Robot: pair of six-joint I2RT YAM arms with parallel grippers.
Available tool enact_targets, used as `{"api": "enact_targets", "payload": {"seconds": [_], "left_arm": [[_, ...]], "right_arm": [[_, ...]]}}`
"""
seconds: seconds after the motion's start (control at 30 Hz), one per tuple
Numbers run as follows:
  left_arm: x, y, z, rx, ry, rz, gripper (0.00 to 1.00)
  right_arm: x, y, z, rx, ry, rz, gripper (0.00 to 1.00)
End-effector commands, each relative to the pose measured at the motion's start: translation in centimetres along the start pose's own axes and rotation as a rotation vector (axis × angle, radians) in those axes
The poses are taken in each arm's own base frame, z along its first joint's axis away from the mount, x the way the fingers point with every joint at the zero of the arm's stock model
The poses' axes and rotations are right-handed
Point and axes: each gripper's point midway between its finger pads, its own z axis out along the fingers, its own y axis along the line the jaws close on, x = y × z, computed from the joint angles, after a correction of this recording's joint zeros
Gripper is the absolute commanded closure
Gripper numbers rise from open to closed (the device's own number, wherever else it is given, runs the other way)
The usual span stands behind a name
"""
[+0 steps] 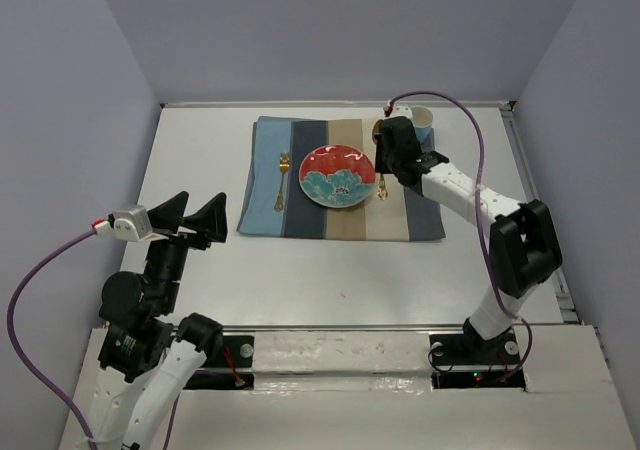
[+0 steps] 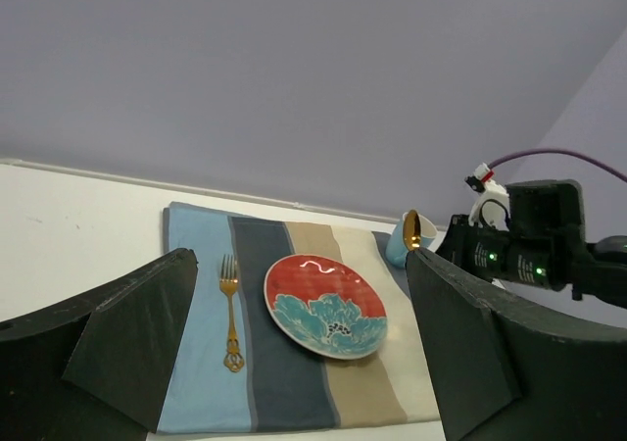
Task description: Set the dinner table for one person
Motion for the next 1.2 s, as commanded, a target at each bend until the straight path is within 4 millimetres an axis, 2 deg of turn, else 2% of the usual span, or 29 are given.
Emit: {"api": "enact_targets", "payload": {"seconds": [0.0,0.07,0.17,0.2,0.4,0.5,0.53,0.7,0.87,1.0,1.17], "left_arm": [[-1.1,-0.3,0.1,0.009,-0.042,0.009,0.01],[-1.0,-0.2,0.1,0.008,-0.039,0.013,0.01],[-0.9,-0.2,0.3,0.006,-0.033,0.014,0.01],[-0.9,-0.2,0.3,0.006,-0.034,0.015,0.01],[-0.8,-0.1,0.4,0.003,-0.029,0.018,0.01],[-0.6,-0.1,0.5,-0.001,-0.023,0.022,0.01],[-0.6,-0.1,0.5,-0.001,-0.021,0.021,0.01],[-0.3,0.1,0.8,-0.008,-0.013,0.026,0.01],[-0.3,0.3,0.9,-0.016,-0.013,0.03,0.01],[-0.4,0.5,0.9,-0.025,-0.019,0.034,0.01],[-0.5,0.5,0.9,-0.028,-0.022,0.035,0.01]], "right_arm": [[-2.0,-3.2,3.1,0.048,-0.017,0.013,1.0],[-0.8,-4.8,4.9,0.076,0.023,0.023,1.0],[0.1,-5.9,6.6,0.092,0.052,0.032,1.0],[0.3,-5.6,6.8,0.078,0.059,0.034,1.0],[1.8,-7.4,9.4,0.09,0.108,0.037,1.0],[2.7,-7.3,10.1,0.086,0.129,0.034,1.0],[2.6,-7.7,10.3,0.092,0.129,0.039,1.0],[2.3,-7.4,11.0,0.082,0.123,0.039,1.0],[3.7,-7.5,12.0,0.089,0.153,0.031,1.0],[3.7,-7.5,12.1,0.089,0.153,0.033,0.89],[3.3,-7.6,11.5,0.099,0.149,0.043,0.83]]}}
